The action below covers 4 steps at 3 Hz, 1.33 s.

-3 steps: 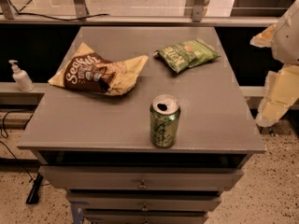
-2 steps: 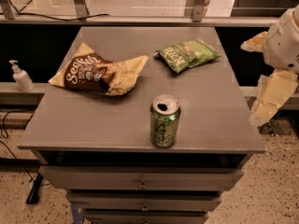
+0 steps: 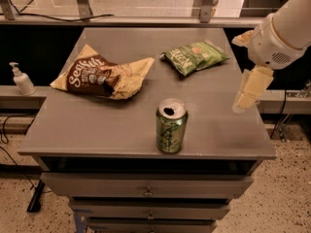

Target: Pick green jalapeno chip bag

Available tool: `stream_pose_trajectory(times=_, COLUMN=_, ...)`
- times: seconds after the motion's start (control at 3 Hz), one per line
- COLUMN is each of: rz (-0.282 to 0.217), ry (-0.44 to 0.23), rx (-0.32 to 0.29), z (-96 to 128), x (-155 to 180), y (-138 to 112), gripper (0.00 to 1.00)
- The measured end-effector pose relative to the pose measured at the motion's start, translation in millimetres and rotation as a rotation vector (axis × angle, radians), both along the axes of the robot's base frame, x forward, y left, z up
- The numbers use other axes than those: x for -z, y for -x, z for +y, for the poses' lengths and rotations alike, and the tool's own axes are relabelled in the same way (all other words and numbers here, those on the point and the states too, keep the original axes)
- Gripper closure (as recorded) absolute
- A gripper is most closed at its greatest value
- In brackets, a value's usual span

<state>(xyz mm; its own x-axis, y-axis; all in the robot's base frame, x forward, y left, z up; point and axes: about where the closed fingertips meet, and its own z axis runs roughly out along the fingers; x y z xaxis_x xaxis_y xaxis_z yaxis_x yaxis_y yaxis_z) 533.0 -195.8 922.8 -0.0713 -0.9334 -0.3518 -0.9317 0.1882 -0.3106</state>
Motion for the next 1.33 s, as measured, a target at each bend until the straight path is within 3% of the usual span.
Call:
stream_pose_trajectory(times=0.33, rz=0.0, ry=0.0, rx=0.0, z=0.0, x=0.0, y=0.0, gripper=0.0)
stream_pose_trajectory(times=0.67, rz=-0.04, ry=-0.015, rx=0.011, z=7.1, x=0.4, y=-14.0, gripper=0.0)
stream_pose_trajectory(times=1.0, rz=-0.085, ry=-0.068, rx=0.044, z=21.1, x=5.1, y=-51.8, gripper=0.0)
stream_pose_trajectory(times=1.33, rz=-0.093, ry=-0.15, rx=0.083, z=35.1, x=15.5, y=-95.1, gripper=0.0)
